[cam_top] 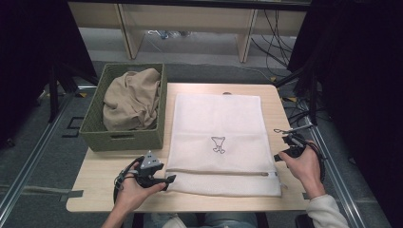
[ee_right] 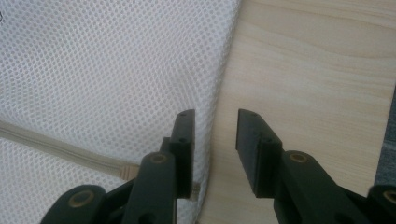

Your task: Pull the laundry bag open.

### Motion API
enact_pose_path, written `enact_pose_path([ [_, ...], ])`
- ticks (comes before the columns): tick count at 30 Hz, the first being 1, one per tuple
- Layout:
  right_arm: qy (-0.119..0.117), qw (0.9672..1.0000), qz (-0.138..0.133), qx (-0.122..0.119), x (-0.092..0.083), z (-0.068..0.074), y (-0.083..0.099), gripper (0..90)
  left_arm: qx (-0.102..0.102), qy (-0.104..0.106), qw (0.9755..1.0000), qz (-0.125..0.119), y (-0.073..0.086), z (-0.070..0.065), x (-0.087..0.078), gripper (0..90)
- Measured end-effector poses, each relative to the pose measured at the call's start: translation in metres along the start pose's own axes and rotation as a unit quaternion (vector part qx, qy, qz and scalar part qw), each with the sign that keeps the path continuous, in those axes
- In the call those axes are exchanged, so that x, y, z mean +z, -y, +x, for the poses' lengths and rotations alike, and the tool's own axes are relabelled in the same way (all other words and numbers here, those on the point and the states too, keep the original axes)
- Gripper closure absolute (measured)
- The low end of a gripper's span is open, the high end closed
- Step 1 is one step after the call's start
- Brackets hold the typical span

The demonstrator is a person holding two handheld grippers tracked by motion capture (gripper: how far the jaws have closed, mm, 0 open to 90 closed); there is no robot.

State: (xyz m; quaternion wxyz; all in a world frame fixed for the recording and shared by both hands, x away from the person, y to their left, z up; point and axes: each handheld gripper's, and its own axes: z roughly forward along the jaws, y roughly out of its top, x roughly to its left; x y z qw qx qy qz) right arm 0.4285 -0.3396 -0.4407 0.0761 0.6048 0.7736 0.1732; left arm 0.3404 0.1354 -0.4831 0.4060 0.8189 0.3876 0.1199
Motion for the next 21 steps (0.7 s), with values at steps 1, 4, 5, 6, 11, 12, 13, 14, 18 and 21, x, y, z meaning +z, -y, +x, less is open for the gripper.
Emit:
enact_pose_path([
  [1,-0.001,1.0000,-0.002,-0.008,-0.0005,-0.0016,0.0003,69.0,0.001,-0.003,1.0000,-0.003,-0.0002,-0.0008,-0.0001,33.7],
  [4,-0.004,0.9999,0.007,-0.008,-0.0013,-0.0021,0.0003,69.7,0.004,-0.003,1.0000,0.001,-0.0005,0.0007,-0.0006,33.7],
  [5,-0.005,0.9999,0.007,-0.015,-0.0007,-0.0033,0.0008,69.8,0.000,-0.005,1.0000,-0.001,-0.0005,0.0003,-0.0005,33.7],
  [6,-0.005,0.9998,0.012,-0.011,-0.0001,-0.0031,0.0010,69.9,-0.001,-0.004,1.0000,-0.003,-0.0005,0.0003,-0.0006,33.8],
  [11,-0.011,0.9983,0.053,0.019,0.0015,0.0025,0.0039,70.4,0.000,0.001,1.0000,0.000,-0.0024,-0.0031,0.0006,34.6],
  [12,-0.011,0.9966,0.072,0.037,-0.0003,0.0053,0.0042,70.3,0.004,-0.005,1.0000,0.001,-0.0025,-0.0043,0.0008,34.9],
  [13,-0.015,0.9969,0.068,0.035,0.0013,0.0052,0.0052,70.0,0.004,-0.003,1.0000,0.001,-0.0028,-0.0052,0.0008,34.9],
  [14,-0.016,0.9969,0.071,0.031,0.0026,0.0041,0.0058,69.4,0.001,0.000,1.0000,0.000,-0.0032,-0.0063,0.0010,34.9],
  [18,-0.023,0.9973,0.068,0.012,0.0063,0.0010,0.0072,66.9,0.000,0.000,1.0000,-0.003,-0.0037,-0.0069,0.0017,35.8],
  [21,-0.019,0.9959,0.083,0.032,0.0075,0.0037,0.0073,66.3,0.002,0.003,1.0000,0.001,-0.0034,-0.0060,0.0024,36.5],
])
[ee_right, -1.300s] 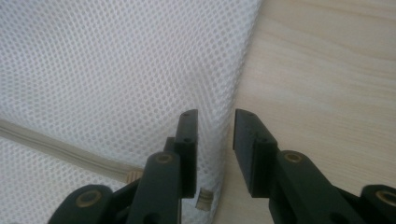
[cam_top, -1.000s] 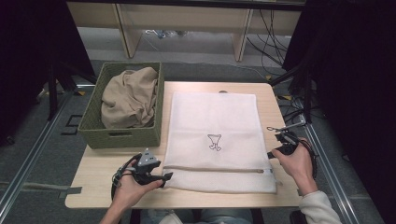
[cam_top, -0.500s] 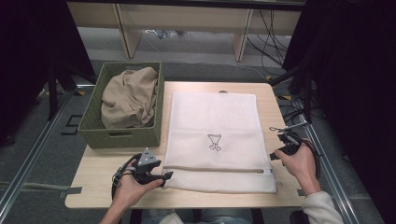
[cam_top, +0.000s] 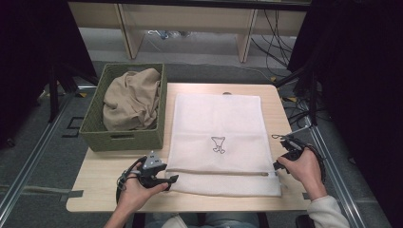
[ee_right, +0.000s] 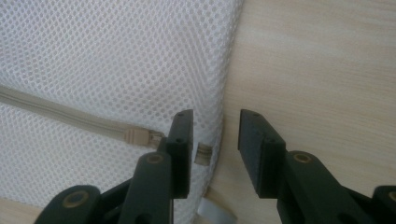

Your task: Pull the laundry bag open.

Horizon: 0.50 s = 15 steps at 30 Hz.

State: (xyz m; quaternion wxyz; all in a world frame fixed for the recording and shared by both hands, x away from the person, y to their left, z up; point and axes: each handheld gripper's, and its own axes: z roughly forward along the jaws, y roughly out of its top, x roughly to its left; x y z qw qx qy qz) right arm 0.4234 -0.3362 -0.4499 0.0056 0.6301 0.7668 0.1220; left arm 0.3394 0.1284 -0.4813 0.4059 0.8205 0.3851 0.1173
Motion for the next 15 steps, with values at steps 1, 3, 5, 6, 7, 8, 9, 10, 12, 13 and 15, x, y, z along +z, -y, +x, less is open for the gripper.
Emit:
enact_pose_path([
  [1,-0.003,1.0000,-0.002,-0.009,0.004,-0.002,0.000,66.1,-0.004,0.002,1.0000,-0.002,0.000,-0.001,0.001,36.7],
  [3,-0.006,0.9994,0.026,0.023,0.004,0.004,0.000,66.0,-0.003,0.003,1.0000,0.000,0.001,-0.002,0.002,36.7],
  [5,-0.010,0.9994,0.034,0.005,0.009,0.002,0.001,65.8,0.000,0.001,1.0000,0.001,0.001,-0.002,0.003,36.7],
  [6,-0.010,0.9992,0.037,0.009,0.010,0.003,0.001,65.8,0.000,0.003,1.0000,0.002,0.001,-0.002,0.003,36.7],
  [7,-0.013,0.9986,0.050,0.009,0.010,0.004,0.000,65.8,-0.001,0.005,1.0000,0.003,0.001,-0.002,0.003,36.7],
  [8,-0.007,0.9990,0.045,0.002,0.012,0.003,0.001,65.9,-0.001,0.005,1.0000,0.003,0.001,-0.002,0.003,36.7],
  [9,-0.009,0.9990,0.041,0.014,0.014,0.005,0.002,65.8,0.003,0.000,1.0000,0.006,0.001,-0.003,0.003,36.7],
  [10,-0.010,0.9991,0.041,0.012,0.016,0.005,0.002,65.6,0.004,0.006,0.9999,0.010,0.001,-0.002,0.003,36.7],
  [12,-0.005,0.9983,0.053,0.024,0.014,0.007,0.002,65.6,0.000,0.003,1.0000,0.003,0.001,-0.003,0.004,36.7],
  [13,-0.002,0.9979,0.061,0.022,0.016,0.008,0.001,65.5,0.001,0.004,1.0000,0.003,0.001,-0.003,0.004,36.6],
  [15,-0.004,0.9981,0.060,0.008,0.016,0.006,0.001,65.7,-0.001,0.008,1.0000,0.004,0.001,-0.003,0.004,36.6],
])
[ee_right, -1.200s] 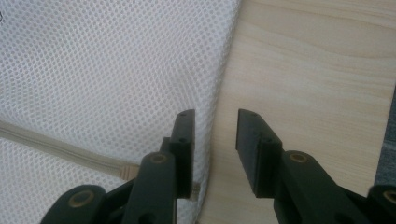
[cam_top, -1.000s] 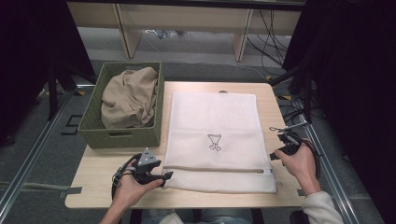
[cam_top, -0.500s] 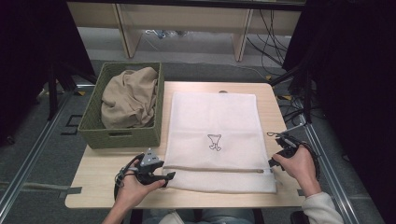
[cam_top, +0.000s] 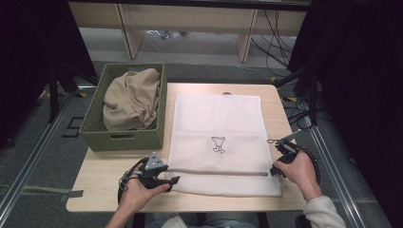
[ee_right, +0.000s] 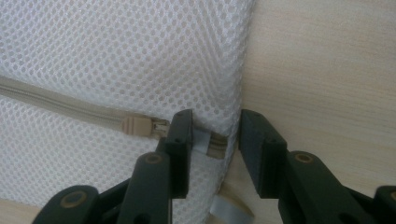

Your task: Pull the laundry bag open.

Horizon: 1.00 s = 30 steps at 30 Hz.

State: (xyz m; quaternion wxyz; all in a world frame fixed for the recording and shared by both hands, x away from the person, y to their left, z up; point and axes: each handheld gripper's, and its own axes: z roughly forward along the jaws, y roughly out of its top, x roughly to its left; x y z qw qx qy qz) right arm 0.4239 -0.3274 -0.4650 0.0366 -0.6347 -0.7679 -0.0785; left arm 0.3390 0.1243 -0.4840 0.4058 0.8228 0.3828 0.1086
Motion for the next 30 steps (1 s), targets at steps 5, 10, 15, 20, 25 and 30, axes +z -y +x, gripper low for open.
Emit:
enact_pose_path([
  [5,0.005,0.9998,-0.004,-0.017,0.005,-0.001,-0.001,67.2,0.005,-0.007,1.0000,0.000,0.000,0.000,0.001,36.6],
  [10,0.007,1.0000,-0.006,0.003,0.007,0.003,-0.001,72.6,0.003,-0.005,1.0000,-0.003,0.000,0.000,0.000,36.6],
  [15,0.005,0.9997,0.004,-0.023,0.006,0.005,-0.003,80.7,0.006,-0.004,1.0000,-0.003,-0.001,-0.001,0.000,36.6],
  [20,0.016,0.9993,-0.001,-0.034,0.007,0.008,-0.003,83.6,0.009,0.004,0.9999,-0.008,-0.003,-0.003,0.003,37.4],
  [25,0.011,0.9995,0.004,-0.030,0.004,0.011,-0.001,84.5,0.020,0.030,0.9992,-0.016,-0.008,-0.008,0.010,40.0],
  [30,0.014,0.9983,-0.025,-0.051,-0.001,0.012,-0.001,84.7,0.041,0.047,0.9979,-0.015,-0.021,-0.015,0.022,40.8],
])
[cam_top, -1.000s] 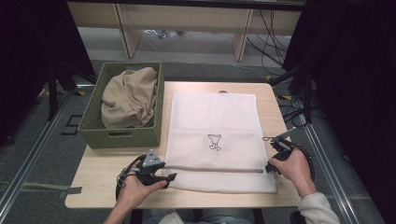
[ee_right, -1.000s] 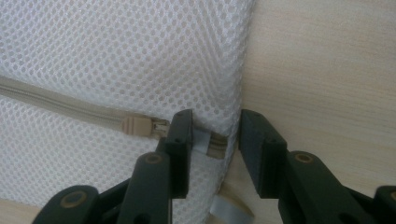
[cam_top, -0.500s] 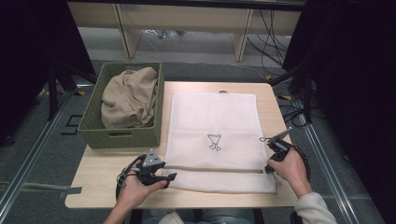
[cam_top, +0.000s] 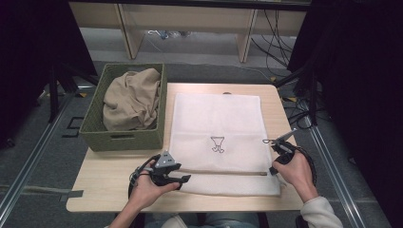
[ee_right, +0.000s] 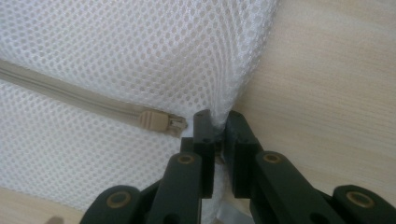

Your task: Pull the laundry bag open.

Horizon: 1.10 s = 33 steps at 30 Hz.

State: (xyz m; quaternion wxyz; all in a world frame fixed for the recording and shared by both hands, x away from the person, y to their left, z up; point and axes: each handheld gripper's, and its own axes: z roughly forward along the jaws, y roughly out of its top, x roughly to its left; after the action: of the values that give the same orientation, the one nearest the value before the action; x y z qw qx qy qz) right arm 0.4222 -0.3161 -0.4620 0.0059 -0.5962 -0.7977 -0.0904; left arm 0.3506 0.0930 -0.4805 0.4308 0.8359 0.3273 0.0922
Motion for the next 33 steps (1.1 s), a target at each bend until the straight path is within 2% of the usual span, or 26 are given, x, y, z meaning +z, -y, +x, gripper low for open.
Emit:
enact_pose_path([
  [1,-0.002,0.9998,0.011,0.019,-0.003,0.003,0.000,84.7,-0.004,0.001,1.0000,-0.004,-0.003,-0.002,0.003,40.9],
  [3,-0.001,1.0000,-0.007,-0.006,-0.005,0.000,0.000,84.7,0.010,0.013,0.9999,0.002,-0.008,-0.004,0.009,40.9],
  [5,-0.001,0.9998,-0.014,0.012,-0.009,0.004,0.002,84.7,0.007,0.021,0.9997,-0.004,-0.012,-0.008,0.015,40.8],
  [6,0.001,0.9999,-0.013,0.003,-0.011,0.003,0.001,84.7,0.007,0.021,0.9997,-0.004,-0.012,-0.008,0.015,40.8],
  [7,0.002,0.9999,-0.013,-0.004,-0.012,0.003,0.001,84.7,0.023,0.026,0.9994,0.002,-0.017,-0.010,0.019,40.9],
  [8,-0.005,0.9998,-0.019,-0.010,-0.014,0.002,0.001,84.7,0.025,0.030,0.9992,0.003,-0.019,-0.012,0.022,41.0],
  [10,-0.001,0.9995,-0.032,0.001,-0.015,0.005,0.001,84.7,0.029,0.036,0.9989,-0.001,-0.024,-0.015,0.026,42.0],
  [11,-0.002,0.9998,-0.021,-0.001,-0.017,0.006,0.001,84.7,0.030,0.045,0.9985,-0.003,-0.026,-0.016,0.028,42.6],
  [12,-0.005,0.9997,-0.013,0.019,-0.019,0.009,0.001,84.7,0.039,0.043,0.9983,-0.002,-0.029,-0.017,0.029,43.1],
  [13,-0.005,0.9997,-0.015,0.020,-0.020,0.010,0.001,84.7,0.039,0.047,0.9981,-0.005,-0.031,-0.018,0.031,43.6],
  [15,-0.003,0.9995,-0.030,-0.007,-0.020,0.006,0.001,84.7,0.046,0.049,0.9977,-0.008,-0.036,-0.019,0.033,44.3],
  [17,-0.003,0.9995,-0.032,-0.008,-0.022,0.006,0.001,84.7,0.046,0.051,0.9976,-0.010,-0.040,-0.021,0.035,45.4],
  [18,-0.011,0.9992,-0.033,-0.017,-0.023,0.005,0.001,84.7,0.050,0.051,0.9974,-0.010,-0.041,-0.021,0.036,46.0],
  [20,-0.005,0.9989,-0.047,-0.004,-0.023,0.008,0.002,84.7,0.055,0.062,0.9965,-0.013,-0.045,-0.023,0.039,47.4],
  [21,-0.004,0.9993,-0.037,-0.007,-0.025,0.008,0.001,84.7,0.058,0.060,0.9965,-0.010,-0.047,-0.024,0.040,47.8],
  [24,-0.003,0.9993,-0.038,-0.006,-0.027,0.008,0.001,84.7,0.064,0.068,0.9956,-0.013,-0.052,-0.026,0.044,49.2],
  [27,-0.005,0.9989,-0.047,-0.005,-0.027,0.009,0.002,84.7,0.064,0.072,0.9952,-0.015,-0.055,-0.027,0.047,50.2],
  [28,-0.003,0.9991,-0.042,-0.008,-0.028,0.009,0.001,84.7,0.056,0.077,0.9953,-0.018,-0.057,-0.029,0.049,50.2],
  [29,-0.004,0.9992,-0.039,-0.004,-0.030,0.010,0.001,84.7,0.058,0.081,0.9948,-0.020,-0.060,-0.029,0.052,51.8],
  [30,-0.004,0.9990,-0.044,-0.012,-0.030,0.009,0.001,84.7,0.069,0.088,0.9936,-0.016,-0.062,-0.028,0.053,52.8],
  [32,-0.002,0.9994,-0.035,0.002,-0.032,0.012,0.001,84.7,0.064,0.098,0.9927,-0.028,-0.066,-0.031,0.056,54.1],
  [33,-0.002,0.9994,-0.035,-0.001,-0.032,0.012,0.001,84.7,0.053,0.100,0.9930,-0.034,-0.068,-0.032,0.057,54.2],
])
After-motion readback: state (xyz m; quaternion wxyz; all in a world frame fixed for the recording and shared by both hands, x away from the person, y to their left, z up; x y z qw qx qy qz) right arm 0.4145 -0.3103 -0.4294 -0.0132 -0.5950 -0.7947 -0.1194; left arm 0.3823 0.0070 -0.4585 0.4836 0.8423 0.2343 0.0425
